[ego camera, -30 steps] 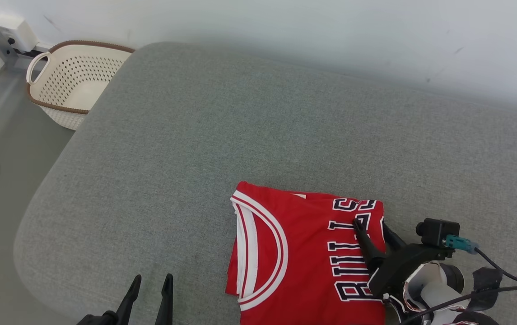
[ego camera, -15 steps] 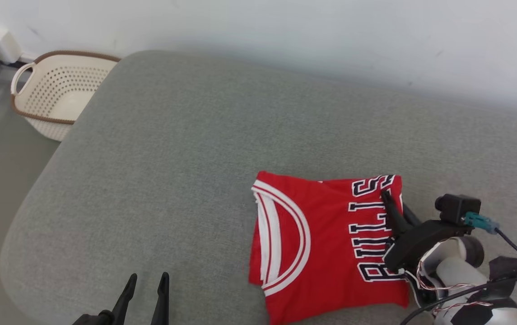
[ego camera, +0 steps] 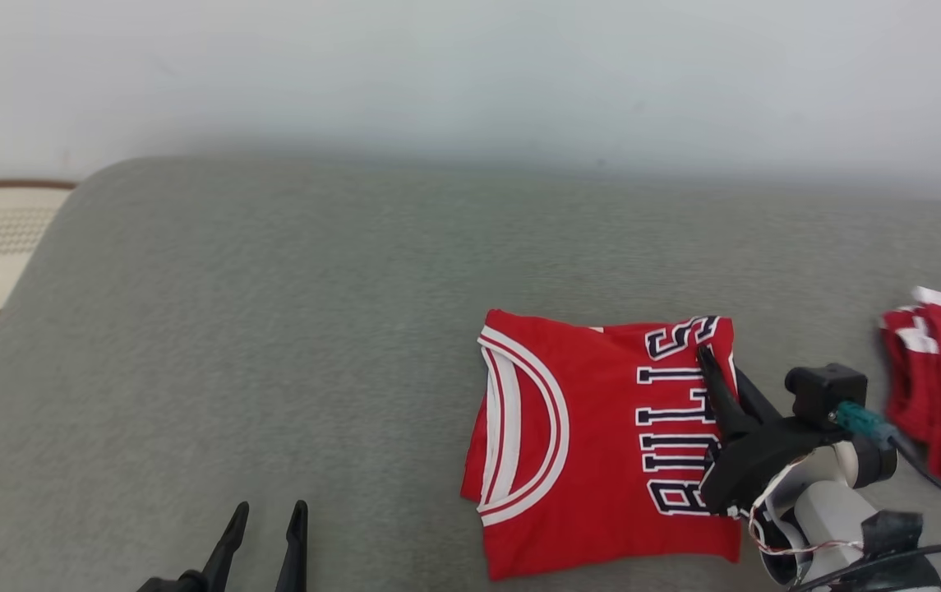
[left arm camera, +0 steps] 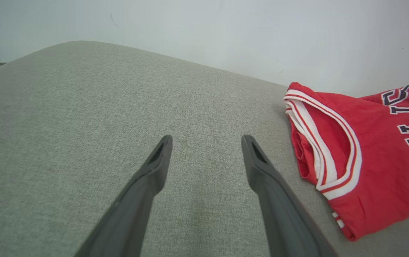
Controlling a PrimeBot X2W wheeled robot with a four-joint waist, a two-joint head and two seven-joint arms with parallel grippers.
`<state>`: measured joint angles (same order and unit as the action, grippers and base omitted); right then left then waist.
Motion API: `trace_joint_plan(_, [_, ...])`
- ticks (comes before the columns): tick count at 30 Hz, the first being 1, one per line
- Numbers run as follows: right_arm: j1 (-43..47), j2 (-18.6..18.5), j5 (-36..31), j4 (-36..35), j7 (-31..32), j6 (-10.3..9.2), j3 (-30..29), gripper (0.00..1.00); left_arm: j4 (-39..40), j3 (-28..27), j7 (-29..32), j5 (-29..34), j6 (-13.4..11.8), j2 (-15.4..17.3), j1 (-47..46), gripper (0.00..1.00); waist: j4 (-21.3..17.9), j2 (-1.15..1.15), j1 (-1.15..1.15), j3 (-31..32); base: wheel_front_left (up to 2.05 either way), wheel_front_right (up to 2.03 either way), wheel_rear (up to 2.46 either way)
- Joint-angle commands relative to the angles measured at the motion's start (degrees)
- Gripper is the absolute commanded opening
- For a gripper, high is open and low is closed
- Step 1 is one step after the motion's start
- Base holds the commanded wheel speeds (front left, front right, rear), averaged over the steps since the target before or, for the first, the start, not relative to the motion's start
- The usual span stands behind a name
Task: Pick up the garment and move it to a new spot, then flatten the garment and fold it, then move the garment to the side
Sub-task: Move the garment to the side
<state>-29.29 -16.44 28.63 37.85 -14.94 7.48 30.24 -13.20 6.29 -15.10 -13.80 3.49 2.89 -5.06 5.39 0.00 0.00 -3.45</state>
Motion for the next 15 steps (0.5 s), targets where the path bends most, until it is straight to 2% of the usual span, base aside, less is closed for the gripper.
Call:
trace_joint_plan(1, [1.1, 0.2, -1.1, -0.6, -0.3, 0.01, -0.3, 0.0, 0.1, -0.2, 0.0, 0.6, 0.0, 0.0, 0.5, 1.0, -6.5, 0.0, 0.0, 2.5, 0.0, 0.0, 0.0])
trace_joint_plan(9, [3.7, 1.5, -4.6, -2.6, -0.3, 0.01, -2.1, 0.0, 0.3, -1.0, 0.0, 0.5, -0.4, 0.0, -0.3, 1.0, -16.2, 0.0, 0.0, 3.0, 0.0, 0.0, 0.0])
trace_joint_plan(15, [4.0, 1.8, -5.4, -3.0, -0.3, 0.01, -3.0, 0.0, -0.5, -1.2, 0.0, -0.3, -0.4, 0.0, -0.9, 1.0, -21.4, 0.0, 0.0, 2.7, 0.0, 0.0, 0.0])
